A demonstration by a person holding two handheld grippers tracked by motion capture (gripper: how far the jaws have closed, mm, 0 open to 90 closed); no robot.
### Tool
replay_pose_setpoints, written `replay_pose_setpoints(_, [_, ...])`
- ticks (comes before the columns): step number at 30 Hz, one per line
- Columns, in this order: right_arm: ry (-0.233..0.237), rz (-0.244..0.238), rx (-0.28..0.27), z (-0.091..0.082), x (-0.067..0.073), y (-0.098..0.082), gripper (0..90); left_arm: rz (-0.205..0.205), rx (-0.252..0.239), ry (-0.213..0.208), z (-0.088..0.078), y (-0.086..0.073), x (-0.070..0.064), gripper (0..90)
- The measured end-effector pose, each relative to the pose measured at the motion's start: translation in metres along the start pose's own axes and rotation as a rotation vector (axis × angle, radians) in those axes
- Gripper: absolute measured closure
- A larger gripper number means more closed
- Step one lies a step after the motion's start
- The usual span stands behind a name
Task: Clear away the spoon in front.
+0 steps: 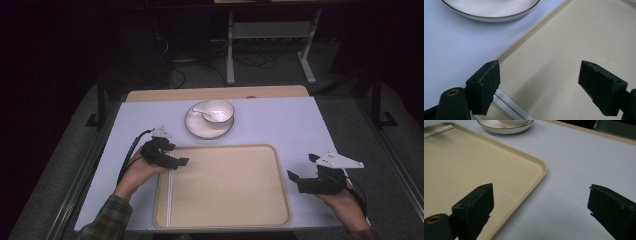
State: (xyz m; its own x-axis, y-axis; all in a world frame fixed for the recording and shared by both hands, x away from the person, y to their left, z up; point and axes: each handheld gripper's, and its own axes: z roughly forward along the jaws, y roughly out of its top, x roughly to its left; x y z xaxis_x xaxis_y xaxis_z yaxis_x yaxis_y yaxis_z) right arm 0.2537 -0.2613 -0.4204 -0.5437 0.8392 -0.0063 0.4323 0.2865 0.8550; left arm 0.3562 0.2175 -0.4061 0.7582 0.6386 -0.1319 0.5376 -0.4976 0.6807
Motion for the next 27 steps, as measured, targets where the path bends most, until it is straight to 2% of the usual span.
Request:
replay_pose_setpoints(7, [0.002, -0.001, -0.002, 0.0, 0.001, 0.0, 6.3, 0.022, -0.007, -0.002, 0.004, 0.011, 0.004, 14.9])
replay_pose_setpoints(10, [0.003, -0.001, -0.001, 0.0, 0.0, 0.0, 6.3, 0.043, 0.007, 0.013, 0.007, 0.016, 0.006, 14.9])
replay_pose_setpoints(19, [0.0, 0.001, -0.004, 0.0, 0.0, 0.0, 6.3, 0.044, -0.016, 0.022, 0.003, 0.038, 0.019, 14.9])
replay_pose_setpoints(27, [0.001, 0.0, -0.005, 0.0, -0.001, -0.001, 6.2, 0.047, -0.027, 0.014, 0.001, 0.054, 0.03, 14.9])
